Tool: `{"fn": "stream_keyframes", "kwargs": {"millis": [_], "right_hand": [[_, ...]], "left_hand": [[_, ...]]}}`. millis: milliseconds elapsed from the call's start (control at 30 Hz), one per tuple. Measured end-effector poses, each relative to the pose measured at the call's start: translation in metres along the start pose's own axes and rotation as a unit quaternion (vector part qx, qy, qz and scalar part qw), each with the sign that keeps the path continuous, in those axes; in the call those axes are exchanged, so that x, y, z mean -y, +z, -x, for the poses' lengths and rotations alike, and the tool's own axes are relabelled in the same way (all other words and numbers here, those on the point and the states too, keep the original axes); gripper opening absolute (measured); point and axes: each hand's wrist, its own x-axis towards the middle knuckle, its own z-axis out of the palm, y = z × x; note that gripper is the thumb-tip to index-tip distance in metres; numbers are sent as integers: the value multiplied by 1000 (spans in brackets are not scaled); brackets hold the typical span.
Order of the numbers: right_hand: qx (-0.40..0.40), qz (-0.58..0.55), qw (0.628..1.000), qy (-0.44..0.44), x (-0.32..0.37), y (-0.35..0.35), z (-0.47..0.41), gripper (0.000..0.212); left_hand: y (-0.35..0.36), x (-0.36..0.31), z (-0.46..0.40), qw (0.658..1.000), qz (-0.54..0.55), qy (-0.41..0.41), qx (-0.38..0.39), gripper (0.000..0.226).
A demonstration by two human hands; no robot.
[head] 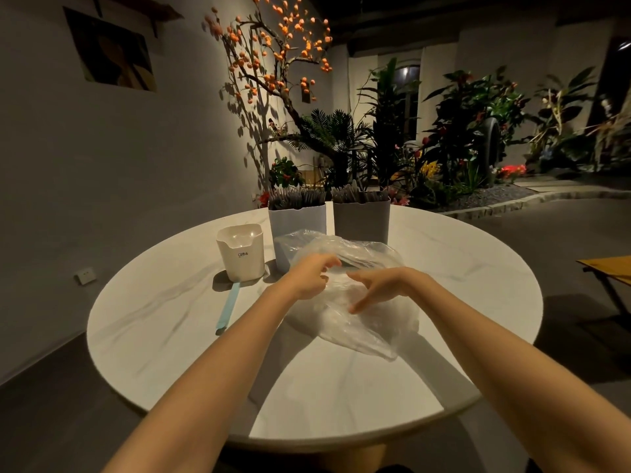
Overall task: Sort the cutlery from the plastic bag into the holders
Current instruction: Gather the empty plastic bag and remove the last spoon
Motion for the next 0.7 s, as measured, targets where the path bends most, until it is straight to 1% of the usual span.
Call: {"fn": "stream_keyframes", "kwargs": {"millis": [67,133,167,233,300,367,467,567,633,700], "right_hand": [[-21,33,999,10,-3,5,-3,82],[-55,9,998,6,-6,10,-9,72],[-74,-13,997,1,-9,12,-13,71],[-96,-42,995,4,-13,18,-18,78],[-100,-42,994,13,-18,24,-22,86],[-106,-33,994,22,-22,31,-26,87],[-119,-22,993,17,-23,37,-34,89],[-144,-18,989,-1,-22,39,-43,90],[-161,-22,987,-12,-21,39,-47,87],[-183,-12,983,-22,-18,38,-50,77]], "left_hand": [[4,7,0,1000,-16,-3,11,52],[8,14,0,999,-17,-20,40,64],[11,17,1,998,-15,-32,59,71],[16,20,4,994,-10,-64,90,86],[19,23,7,990,12,-102,102,94],[21,24,6,987,41,-114,105,95],[24,25,3,986,89,-106,93,95],[26,24,1,981,151,-102,71,89],[28,24,-1,979,173,-97,52,84],[30,25,-2,978,181,-93,41,81]]}}
